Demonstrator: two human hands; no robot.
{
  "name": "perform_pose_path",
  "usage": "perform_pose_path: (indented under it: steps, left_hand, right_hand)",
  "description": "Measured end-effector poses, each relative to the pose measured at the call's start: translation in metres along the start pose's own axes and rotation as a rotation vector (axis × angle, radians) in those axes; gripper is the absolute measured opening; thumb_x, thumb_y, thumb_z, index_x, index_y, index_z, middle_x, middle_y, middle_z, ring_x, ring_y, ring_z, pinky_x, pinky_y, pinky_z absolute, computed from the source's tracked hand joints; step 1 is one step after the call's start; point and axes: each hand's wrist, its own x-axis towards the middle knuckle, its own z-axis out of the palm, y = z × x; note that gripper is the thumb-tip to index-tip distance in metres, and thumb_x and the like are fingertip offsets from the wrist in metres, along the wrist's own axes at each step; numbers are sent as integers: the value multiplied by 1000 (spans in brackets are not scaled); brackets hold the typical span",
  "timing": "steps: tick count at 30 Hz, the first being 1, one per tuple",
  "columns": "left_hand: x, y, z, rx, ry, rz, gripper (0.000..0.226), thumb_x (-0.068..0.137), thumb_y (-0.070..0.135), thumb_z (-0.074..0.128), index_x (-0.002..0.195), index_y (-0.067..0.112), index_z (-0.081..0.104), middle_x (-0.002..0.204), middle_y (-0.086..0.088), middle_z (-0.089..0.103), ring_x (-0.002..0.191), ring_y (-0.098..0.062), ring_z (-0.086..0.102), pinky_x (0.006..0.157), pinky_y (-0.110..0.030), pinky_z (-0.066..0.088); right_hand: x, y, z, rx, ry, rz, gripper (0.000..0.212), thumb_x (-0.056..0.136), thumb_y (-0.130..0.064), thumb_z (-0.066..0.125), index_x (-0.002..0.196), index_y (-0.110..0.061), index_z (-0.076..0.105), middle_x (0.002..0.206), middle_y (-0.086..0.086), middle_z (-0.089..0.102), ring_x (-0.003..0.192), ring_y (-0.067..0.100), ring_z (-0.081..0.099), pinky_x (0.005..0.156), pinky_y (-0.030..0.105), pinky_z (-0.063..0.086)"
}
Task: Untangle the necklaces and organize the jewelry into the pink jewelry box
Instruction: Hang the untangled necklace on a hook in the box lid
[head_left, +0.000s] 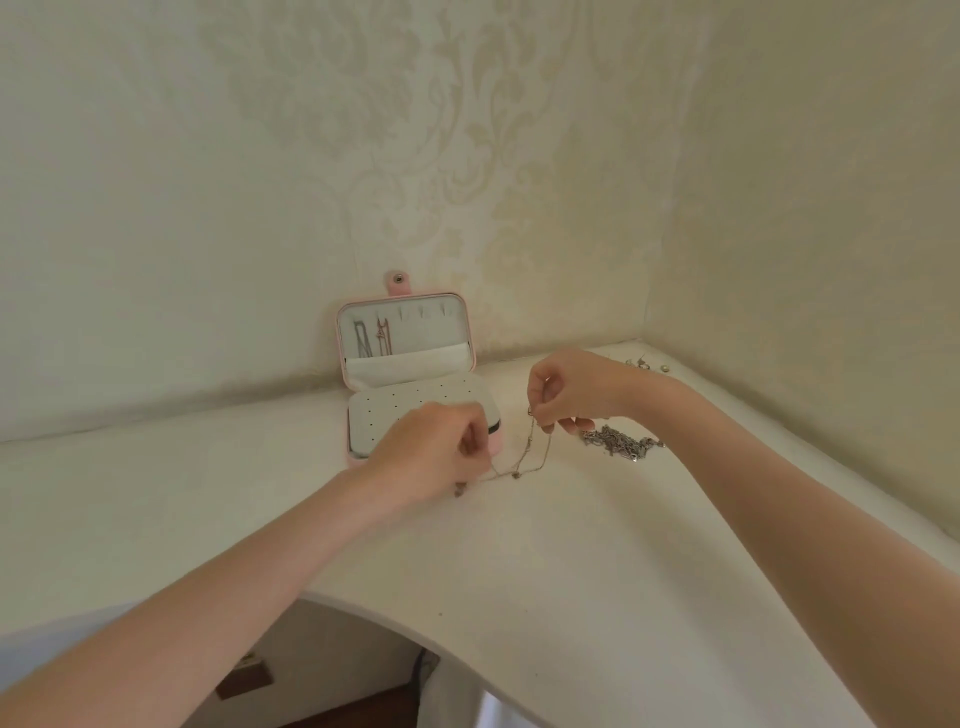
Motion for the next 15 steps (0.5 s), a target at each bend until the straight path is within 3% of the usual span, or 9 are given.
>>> perform_pose_path:
  steps: [6,9,11,15]
  left_hand:
    - [19,16,-58,-703,124,-203,15,87,7,54,74,14,57,65,3,65,66,-8,64,76,-26,51]
    - [26,26,-78,-1121,144,-288,14,89,4,51,76,10,52,63,0,60,61,-13,63,68,-25,54]
    - [30,32,-88,-1230,150,-291,15,88,4,50,75,11,50,63,-1,56,56,-12,56,58,-22,52]
    - [37,45,-99,-1191,177,-252,17,88,4,51,73,11,53,65,-1,56,51,-9,51,50,-18,46]
  right_hand:
    - [-1,9,-5,11,-36,41,13,79,5,55,79,-7,60,64,4,65,41,7,49,40,18,39]
    - [-1,13,-2,-17,-86,60,16,79,4,56,82,-8,67,65,0,66,45,5,52,43,19,42]
    - [-1,15,0,-46,-120,69,16,77,3,60,78,-11,68,64,-1,66,50,7,54,43,17,43]
    - [-1,8,-2,-82,-158,98,15,78,1,66,79,-14,67,68,0,64,59,10,58,45,16,45]
